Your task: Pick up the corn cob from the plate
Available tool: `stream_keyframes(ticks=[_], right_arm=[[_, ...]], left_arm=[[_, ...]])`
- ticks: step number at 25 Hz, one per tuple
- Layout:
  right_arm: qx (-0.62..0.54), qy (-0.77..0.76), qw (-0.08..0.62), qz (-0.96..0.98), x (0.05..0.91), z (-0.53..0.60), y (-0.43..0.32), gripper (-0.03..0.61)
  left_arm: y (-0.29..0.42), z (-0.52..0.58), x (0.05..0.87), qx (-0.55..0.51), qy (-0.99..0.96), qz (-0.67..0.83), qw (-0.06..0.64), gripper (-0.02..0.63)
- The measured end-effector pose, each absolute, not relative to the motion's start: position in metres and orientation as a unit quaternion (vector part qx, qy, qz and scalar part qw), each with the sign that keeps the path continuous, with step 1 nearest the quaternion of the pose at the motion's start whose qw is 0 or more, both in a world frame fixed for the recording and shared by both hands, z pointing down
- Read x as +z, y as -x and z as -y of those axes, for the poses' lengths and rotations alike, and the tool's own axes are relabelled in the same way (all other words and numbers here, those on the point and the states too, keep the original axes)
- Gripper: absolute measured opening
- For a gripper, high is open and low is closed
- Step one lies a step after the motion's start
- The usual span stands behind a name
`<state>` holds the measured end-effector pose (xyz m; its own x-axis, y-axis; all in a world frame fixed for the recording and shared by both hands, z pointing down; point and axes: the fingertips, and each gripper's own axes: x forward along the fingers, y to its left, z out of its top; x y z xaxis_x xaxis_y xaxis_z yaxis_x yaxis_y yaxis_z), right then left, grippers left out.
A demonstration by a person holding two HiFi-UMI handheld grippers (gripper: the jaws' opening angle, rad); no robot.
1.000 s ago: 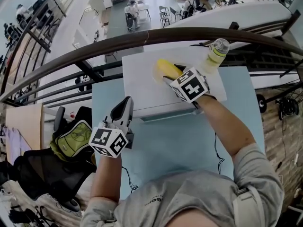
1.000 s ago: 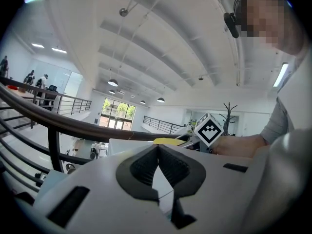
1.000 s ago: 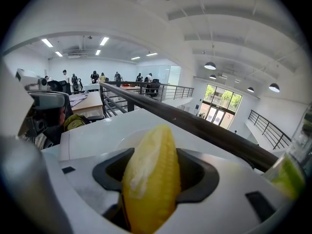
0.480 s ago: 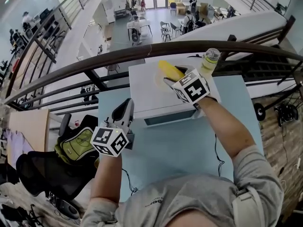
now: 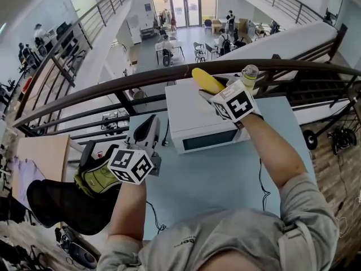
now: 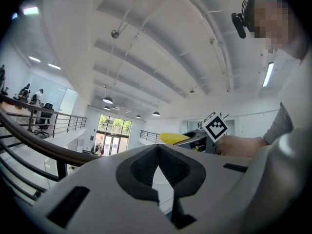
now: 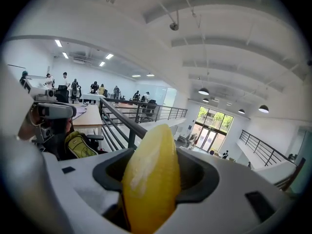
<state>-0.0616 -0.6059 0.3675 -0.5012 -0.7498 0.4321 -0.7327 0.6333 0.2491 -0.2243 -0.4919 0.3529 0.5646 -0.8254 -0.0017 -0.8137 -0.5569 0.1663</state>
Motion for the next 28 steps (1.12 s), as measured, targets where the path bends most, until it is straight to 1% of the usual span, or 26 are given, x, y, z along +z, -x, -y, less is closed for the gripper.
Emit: stream_keyframes(ticks=[8,12,19,28], right_arm=[[-0.035,-0.441,0.226,0.868,0.325,0.553,0.086,0.270],[-0.046,-0.443,0.214,0.870,0.305,0.522,0.078,0.270],[-0.074,-0.428,0.193,0.880,0.270,0.476,0.037,0.270],[-0.109,-0.397,0.172,0.895,0.238,0.406,-0.048,0.270]], left_arm=[[0.254,0.447,0.323,-0.043,-0.892,0.446,0.054,0.018],[0.247,0.422,0.309,-0.040,-0.892,0.448,0.039,0.018],[0.213,0.374,0.289,-0.047,-0.879,0.474,0.022,0.018],[0.123,0.313,0.259,-0.059,-0.871,0.488,0.001,0.018]])
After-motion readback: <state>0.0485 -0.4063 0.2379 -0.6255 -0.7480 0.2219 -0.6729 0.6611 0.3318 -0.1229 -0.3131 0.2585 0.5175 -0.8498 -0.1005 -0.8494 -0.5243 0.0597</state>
